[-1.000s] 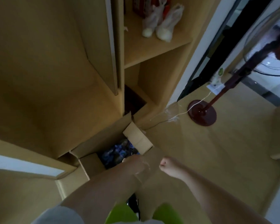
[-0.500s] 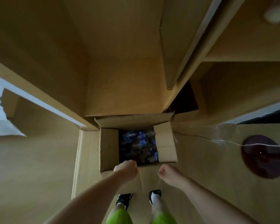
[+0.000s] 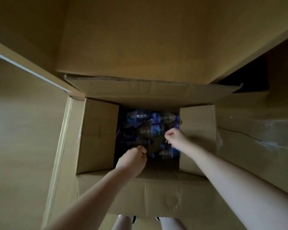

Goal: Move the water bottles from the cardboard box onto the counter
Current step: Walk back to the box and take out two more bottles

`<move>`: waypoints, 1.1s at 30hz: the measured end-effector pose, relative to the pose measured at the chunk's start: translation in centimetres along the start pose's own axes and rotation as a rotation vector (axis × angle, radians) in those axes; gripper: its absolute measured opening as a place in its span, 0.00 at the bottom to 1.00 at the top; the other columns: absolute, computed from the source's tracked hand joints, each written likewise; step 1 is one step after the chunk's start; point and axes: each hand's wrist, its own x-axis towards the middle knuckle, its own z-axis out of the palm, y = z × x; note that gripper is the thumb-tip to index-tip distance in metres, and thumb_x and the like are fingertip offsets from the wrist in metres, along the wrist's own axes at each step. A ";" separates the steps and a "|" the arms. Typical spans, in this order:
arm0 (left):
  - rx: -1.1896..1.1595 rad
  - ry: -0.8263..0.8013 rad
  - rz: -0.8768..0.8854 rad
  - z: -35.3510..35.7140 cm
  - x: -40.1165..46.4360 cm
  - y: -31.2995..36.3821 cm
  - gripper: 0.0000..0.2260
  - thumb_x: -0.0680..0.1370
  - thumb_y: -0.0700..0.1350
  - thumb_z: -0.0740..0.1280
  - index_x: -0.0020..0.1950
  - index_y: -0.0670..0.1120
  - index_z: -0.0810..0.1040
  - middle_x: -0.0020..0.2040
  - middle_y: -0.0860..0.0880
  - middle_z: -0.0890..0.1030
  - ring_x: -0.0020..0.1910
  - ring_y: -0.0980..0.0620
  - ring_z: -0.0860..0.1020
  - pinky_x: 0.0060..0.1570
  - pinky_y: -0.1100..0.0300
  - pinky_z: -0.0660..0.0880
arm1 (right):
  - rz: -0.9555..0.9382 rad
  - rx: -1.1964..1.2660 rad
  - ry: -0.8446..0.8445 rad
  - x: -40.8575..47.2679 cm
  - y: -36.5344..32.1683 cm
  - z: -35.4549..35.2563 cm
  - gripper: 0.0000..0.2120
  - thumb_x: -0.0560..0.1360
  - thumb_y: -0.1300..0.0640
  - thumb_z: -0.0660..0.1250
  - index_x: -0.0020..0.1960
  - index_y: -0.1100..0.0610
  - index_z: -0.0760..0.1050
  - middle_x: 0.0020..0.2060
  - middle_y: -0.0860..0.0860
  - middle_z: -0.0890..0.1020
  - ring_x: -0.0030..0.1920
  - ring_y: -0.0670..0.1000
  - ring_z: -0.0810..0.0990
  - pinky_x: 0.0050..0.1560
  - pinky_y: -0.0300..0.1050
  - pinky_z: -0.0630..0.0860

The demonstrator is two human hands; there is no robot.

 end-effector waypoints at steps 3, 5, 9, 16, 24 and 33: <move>-0.054 0.020 -0.028 2.0 4.5 -2.4 0.15 0.82 0.45 0.55 0.67 0.50 0.72 0.60 0.48 0.78 0.51 0.50 0.78 0.44 0.58 0.75 | 0.104 0.227 0.018 5.5 1.0 2.8 0.11 0.80 0.52 0.62 0.61 0.52 0.71 0.55 0.53 0.77 0.54 0.53 0.78 0.57 0.52 0.78; -0.086 0.021 -0.031 3.2 7.1 -3.3 0.15 0.82 0.44 0.56 0.68 0.49 0.72 0.61 0.49 0.77 0.54 0.50 0.78 0.51 0.55 0.77 | 0.154 0.409 0.038 8.9 1.0 4.1 0.14 0.80 0.54 0.61 0.65 0.52 0.69 0.59 0.55 0.75 0.55 0.54 0.77 0.54 0.50 0.78; -0.152 0.061 -0.016 5.0 10.6 -4.7 0.15 0.82 0.44 0.58 0.68 0.51 0.72 0.60 0.51 0.79 0.53 0.53 0.79 0.54 0.53 0.78 | 0.137 0.556 0.150 15.1 0.2 5.7 0.18 0.80 0.56 0.60 0.69 0.56 0.67 0.66 0.58 0.72 0.59 0.57 0.74 0.65 0.58 0.72; -0.176 0.115 -0.039 6.1 13.5 -7.9 0.15 0.81 0.45 0.60 0.68 0.54 0.72 0.46 0.59 0.75 0.46 0.55 0.81 0.47 0.60 0.78 | 0.214 0.951 0.050 21.7 -1.9 7.1 0.17 0.80 0.58 0.63 0.67 0.57 0.69 0.63 0.56 0.75 0.54 0.53 0.75 0.62 0.55 0.74; -0.192 0.121 -0.002 6.5 14.1 -7.9 0.14 0.81 0.44 0.60 0.66 0.55 0.74 0.39 0.63 0.74 0.32 0.66 0.71 0.36 0.69 0.71 | 0.000 0.796 0.196 20.0 0.9 8.5 0.14 0.77 0.65 0.66 0.62 0.65 0.72 0.56 0.58 0.75 0.53 0.54 0.76 0.51 0.46 0.78; -0.052 0.387 0.119 2.0 12.8 -5.7 0.24 0.77 0.35 0.63 0.72 0.46 0.65 0.69 0.48 0.70 0.69 0.51 0.66 0.60 0.67 0.62 | -0.484 0.090 0.520 11.2 -2.3 5.1 0.20 0.67 0.54 0.77 0.57 0.54 0.77 0.48 0.49 0.83 0.50 0.49 0.81 0.46 0.37 0.72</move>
